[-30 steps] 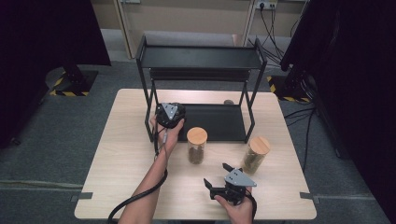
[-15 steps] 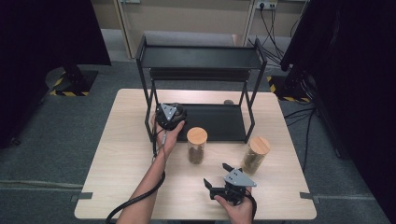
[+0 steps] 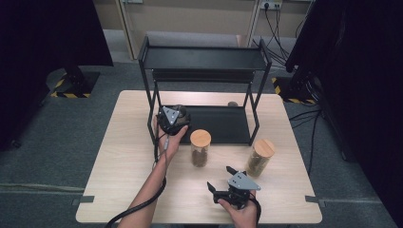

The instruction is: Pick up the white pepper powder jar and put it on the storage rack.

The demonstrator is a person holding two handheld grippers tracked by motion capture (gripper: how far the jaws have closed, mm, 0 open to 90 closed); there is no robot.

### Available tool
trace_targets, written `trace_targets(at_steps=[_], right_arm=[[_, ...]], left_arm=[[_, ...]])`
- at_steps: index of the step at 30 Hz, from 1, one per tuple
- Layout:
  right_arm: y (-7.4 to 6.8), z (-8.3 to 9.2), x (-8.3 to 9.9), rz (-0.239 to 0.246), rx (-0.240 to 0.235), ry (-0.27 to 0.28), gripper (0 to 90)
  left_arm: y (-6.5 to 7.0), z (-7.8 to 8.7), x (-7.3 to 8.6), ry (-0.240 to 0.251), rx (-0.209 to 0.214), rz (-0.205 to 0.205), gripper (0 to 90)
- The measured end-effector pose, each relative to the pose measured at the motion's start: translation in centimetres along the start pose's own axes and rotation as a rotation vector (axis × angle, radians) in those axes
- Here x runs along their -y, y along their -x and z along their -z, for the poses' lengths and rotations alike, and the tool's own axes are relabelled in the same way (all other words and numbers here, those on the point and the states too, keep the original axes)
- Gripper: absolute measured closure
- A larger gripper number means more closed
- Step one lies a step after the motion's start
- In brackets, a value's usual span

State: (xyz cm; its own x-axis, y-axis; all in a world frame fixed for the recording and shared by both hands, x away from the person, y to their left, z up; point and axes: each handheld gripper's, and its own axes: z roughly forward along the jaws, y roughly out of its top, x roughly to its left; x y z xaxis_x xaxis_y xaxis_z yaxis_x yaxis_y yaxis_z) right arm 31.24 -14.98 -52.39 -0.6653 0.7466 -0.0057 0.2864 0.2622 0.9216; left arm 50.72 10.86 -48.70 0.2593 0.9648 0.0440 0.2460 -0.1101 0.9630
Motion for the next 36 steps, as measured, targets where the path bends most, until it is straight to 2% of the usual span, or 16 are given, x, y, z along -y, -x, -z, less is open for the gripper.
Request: trace_targets(at_steps=[2, 5, 21, 33, 36], right_arm=[[0.0, 0.0, 0.0, 0.000, 0.000, 0.000, 6.7], [0.0, 0.0, 0.0, 0.002, 0.001, -0.002, 6.7], [-0.1, 0.0, 0.0, 0.001, 0.002, -0.006, 6.5], [-0.1, 0.0, 0.0, 0.001, 0.003, -0.006, 6.4], [-0.1, 0.0, 0.0, 0.000, 0.004, -0.006, 6.5]], left_arm=[[0.0, 0.2, -0.2, 0.009, 0.006, 0.013, 9.8], [0.1, 0.7, -0.4, 0.011, 0.007, -0.003, 9.7], [0.4, 3.0, -1.0, 0.039, 0.012, -0.033, 8.8], [0.2, 4.7, -0.9, 0.050, 0.020, -0.012, 8.5], [0.2, 5.1, -0.7, 0.049, 0.026, -0.019, 8.5]])
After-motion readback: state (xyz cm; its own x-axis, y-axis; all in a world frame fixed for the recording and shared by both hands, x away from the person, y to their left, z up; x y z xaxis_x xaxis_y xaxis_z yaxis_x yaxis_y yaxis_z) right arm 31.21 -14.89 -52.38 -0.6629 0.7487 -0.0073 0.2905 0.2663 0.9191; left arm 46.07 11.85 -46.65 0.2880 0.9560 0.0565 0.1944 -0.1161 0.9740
